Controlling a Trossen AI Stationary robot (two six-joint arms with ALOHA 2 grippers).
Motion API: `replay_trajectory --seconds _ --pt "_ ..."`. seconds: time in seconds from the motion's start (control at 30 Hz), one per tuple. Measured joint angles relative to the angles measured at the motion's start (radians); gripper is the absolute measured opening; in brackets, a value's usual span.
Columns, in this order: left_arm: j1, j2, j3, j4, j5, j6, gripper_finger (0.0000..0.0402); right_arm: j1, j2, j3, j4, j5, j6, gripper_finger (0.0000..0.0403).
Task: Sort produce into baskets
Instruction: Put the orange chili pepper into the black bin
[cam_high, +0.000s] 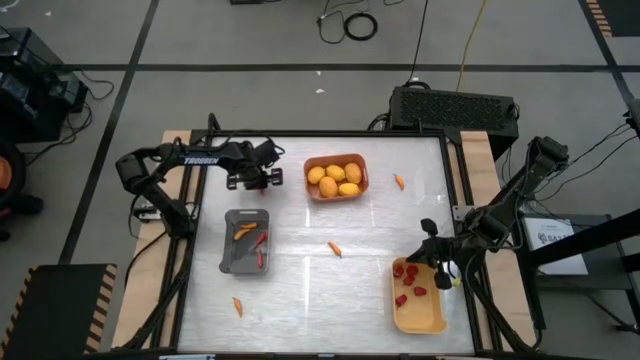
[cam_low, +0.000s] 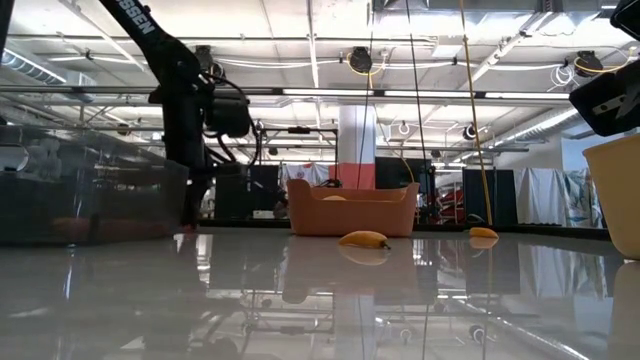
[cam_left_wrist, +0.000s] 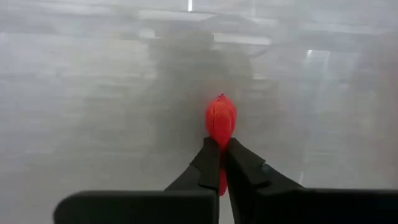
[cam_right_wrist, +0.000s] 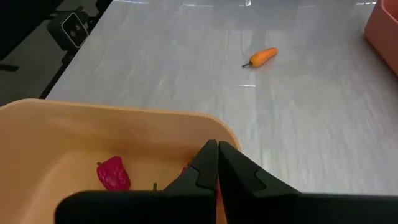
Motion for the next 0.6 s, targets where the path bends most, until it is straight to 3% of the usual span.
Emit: replay_trajectory --seconds 0.17,0.4,0.6 --pt "-0.008 0.0 0.0 0.124 0.047 0.045 0.0007 0.0 0.0 0.0 0.007 0.0 0.004 0.0004" --pt "-0.02 -0.024 0.011 0.396 0.208 0.074 0.0005 0.0 0.0 0.0 0.008 0.0 0.051 0.0004" --pt "-0.103 -0.096 0.103 0.475 0.215 0.114 0.0005 0.0 0.0 0.0 0.039 0.0 0.063 0.0004"
